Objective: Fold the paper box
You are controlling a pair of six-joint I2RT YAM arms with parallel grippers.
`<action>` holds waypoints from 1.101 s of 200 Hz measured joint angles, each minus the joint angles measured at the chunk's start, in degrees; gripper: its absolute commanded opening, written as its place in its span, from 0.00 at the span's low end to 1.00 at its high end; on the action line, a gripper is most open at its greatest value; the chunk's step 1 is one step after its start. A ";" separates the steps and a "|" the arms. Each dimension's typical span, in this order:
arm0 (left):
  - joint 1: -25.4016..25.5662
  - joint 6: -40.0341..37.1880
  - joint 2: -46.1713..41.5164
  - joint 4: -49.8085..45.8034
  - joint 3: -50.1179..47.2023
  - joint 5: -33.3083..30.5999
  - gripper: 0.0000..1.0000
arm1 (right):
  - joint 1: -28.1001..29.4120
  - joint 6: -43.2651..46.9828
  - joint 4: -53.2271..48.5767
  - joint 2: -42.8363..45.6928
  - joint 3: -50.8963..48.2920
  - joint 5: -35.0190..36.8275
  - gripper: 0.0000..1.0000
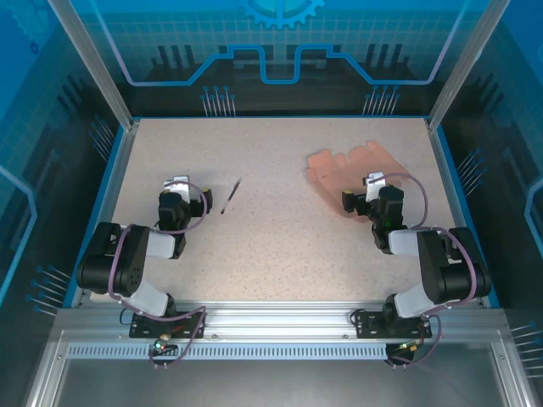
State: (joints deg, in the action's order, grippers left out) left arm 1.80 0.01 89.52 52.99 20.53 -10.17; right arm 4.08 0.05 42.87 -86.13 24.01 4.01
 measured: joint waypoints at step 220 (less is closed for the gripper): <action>-0.04 0.55 -4.42 -6.05 0.68 -1.49 0.99 | 0.37 -0.15 -8.57 3.15 3.10 2.43 1.00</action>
State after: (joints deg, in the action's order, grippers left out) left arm 1.76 0.56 85.10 46.94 21.21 -11.66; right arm 4.45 -0.10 34.30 -82.98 27.11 6.44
